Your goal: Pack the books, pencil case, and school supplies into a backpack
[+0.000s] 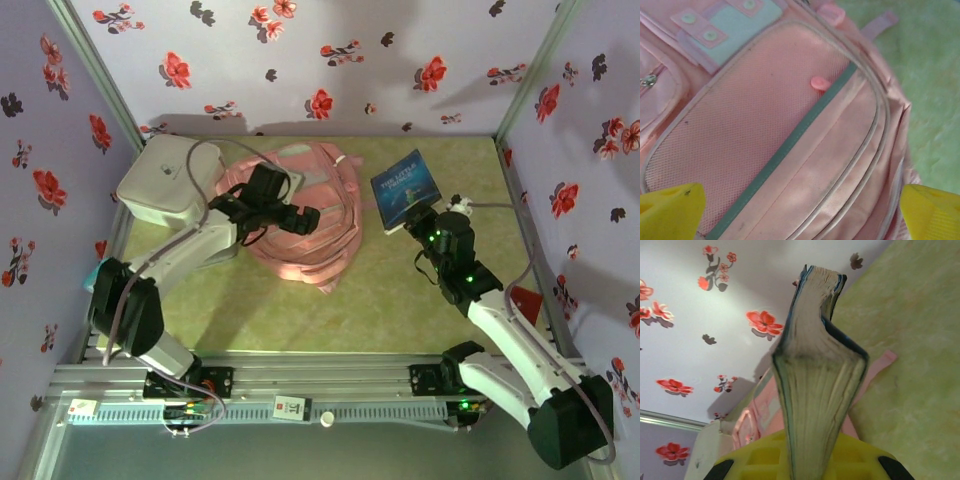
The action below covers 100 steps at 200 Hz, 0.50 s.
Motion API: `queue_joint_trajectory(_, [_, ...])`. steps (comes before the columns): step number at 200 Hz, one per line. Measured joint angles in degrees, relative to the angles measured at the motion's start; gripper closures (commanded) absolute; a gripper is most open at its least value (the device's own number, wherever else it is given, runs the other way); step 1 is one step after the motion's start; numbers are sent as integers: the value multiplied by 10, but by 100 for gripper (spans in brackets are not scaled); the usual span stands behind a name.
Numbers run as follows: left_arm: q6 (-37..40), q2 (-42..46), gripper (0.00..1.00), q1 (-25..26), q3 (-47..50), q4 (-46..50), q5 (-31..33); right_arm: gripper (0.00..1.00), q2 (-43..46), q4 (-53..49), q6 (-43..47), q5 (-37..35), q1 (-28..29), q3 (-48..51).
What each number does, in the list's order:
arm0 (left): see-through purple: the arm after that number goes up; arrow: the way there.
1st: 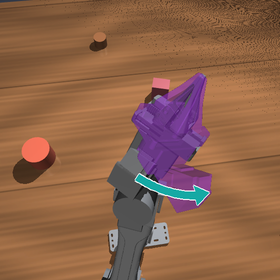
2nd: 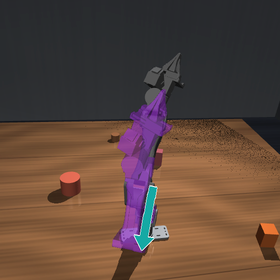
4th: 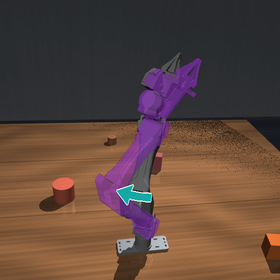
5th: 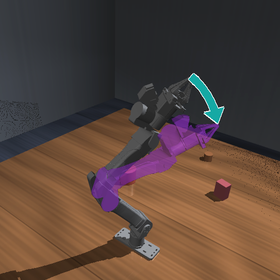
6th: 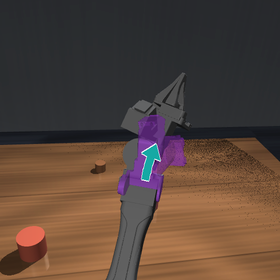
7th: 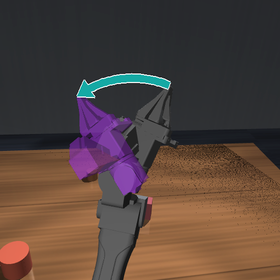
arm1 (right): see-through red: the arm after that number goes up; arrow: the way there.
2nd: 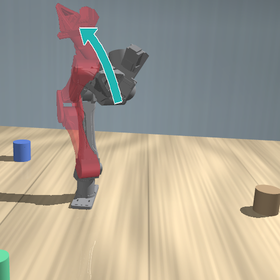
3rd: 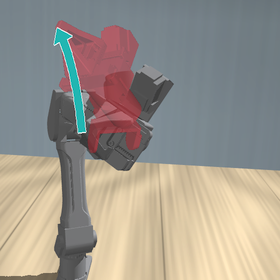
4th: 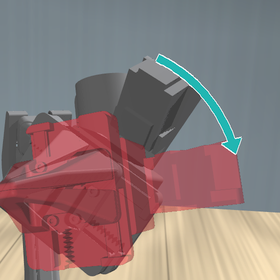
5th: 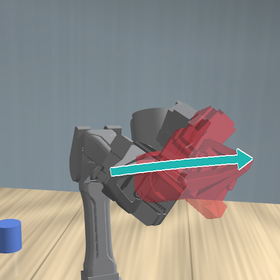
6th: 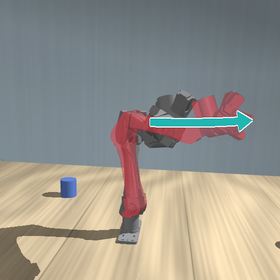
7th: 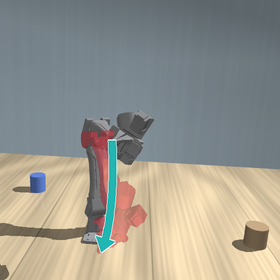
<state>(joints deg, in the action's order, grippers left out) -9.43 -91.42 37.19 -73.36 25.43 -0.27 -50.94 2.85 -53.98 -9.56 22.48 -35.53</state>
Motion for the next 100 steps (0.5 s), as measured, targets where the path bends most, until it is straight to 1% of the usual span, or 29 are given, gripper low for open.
queue_joint_trajectory(20, [41,-43,6,27,-32,36,27,96,0,-13,0,-2,0,0])
queue_joint_trajectory(44, [82,-95,16,50,-68,78,53,96,0,-20,0,-2,0,0])
queue_joint_trajectory(81, [117,-153,29,69,-118,125,83,96,0,-23,0,-2,-2,0])
queue_joint_trajectory(100, [130,-177,33,76,-142,140,97,95,0,-24,0,-2,-3,0])
